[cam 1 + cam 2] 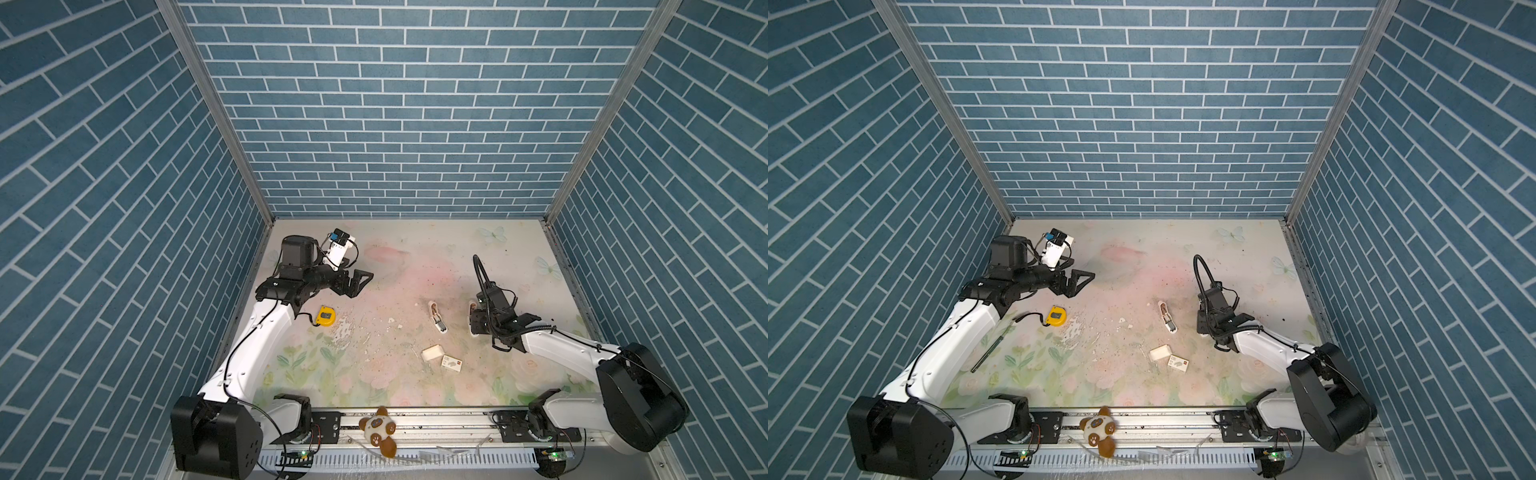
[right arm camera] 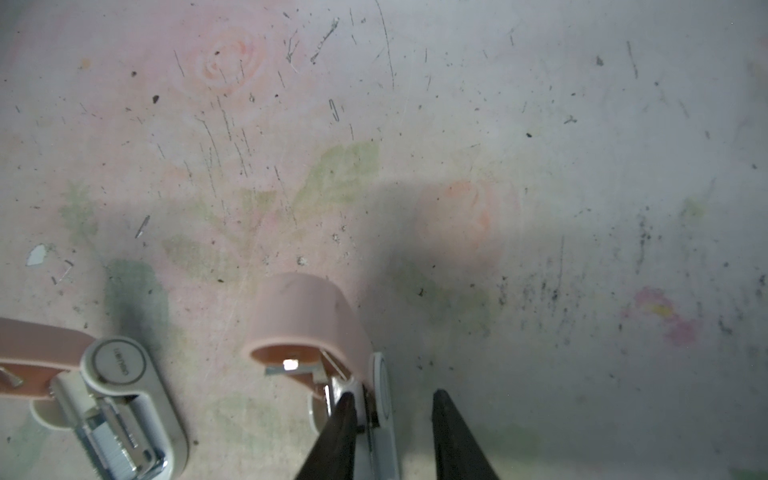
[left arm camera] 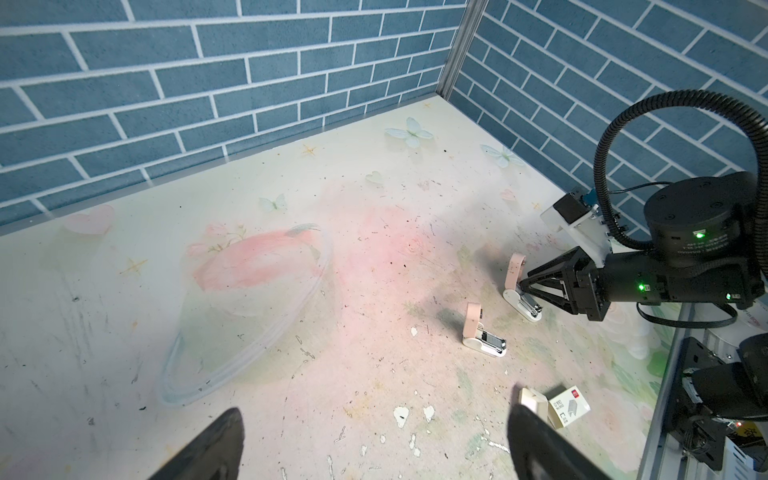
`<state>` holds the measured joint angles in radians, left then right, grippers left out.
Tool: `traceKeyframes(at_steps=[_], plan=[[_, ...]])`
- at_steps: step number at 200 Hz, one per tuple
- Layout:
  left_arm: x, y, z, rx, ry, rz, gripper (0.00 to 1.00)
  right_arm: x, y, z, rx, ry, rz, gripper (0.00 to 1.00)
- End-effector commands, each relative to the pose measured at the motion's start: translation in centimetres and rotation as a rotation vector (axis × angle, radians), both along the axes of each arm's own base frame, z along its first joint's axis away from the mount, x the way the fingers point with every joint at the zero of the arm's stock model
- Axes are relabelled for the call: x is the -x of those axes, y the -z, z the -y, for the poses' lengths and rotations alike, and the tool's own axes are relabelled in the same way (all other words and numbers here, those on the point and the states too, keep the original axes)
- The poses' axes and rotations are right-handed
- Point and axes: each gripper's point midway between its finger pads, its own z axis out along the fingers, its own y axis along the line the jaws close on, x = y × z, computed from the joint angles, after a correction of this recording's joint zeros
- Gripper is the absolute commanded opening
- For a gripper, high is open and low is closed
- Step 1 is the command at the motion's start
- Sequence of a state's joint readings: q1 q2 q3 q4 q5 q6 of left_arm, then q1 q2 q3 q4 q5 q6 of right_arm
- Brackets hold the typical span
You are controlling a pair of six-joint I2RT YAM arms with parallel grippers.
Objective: Load the staples into the stapler
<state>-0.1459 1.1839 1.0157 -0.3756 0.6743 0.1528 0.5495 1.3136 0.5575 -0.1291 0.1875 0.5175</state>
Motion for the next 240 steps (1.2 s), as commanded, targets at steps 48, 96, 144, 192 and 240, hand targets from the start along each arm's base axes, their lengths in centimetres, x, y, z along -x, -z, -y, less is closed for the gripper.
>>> traceKeyframes(at_steps=[48,96,144,192,240], plan=[[0.3,-0.3,-0.2,0.006,-0.002,0.018,1.00,0.7,0.7,0.5,0.013,0.011,-0.037,0.33],[0.4,-0.4,-0.2,0.006,-0.002,0.018,1.00,0.9,0.9,0.4,0.001,0.016,-0.049,0.32],[0.4,-0.5,-0.2,0.008,-0.001,0.024,1.00,1.2,1.2,0.2,-0.016,0.017,-0.062,0.32],[0.5,-0.5,-0.2,0.008,-0.001,0.025,1.00,1.5,1.6,0.2,-0.028,0.027,-0.074,0.32],[0.5,-0.5,-0.2,0.010,-0.001,0.022,1.00,1.7,1.8,0.3,-0.029,0.032,-0.078,0.31]])
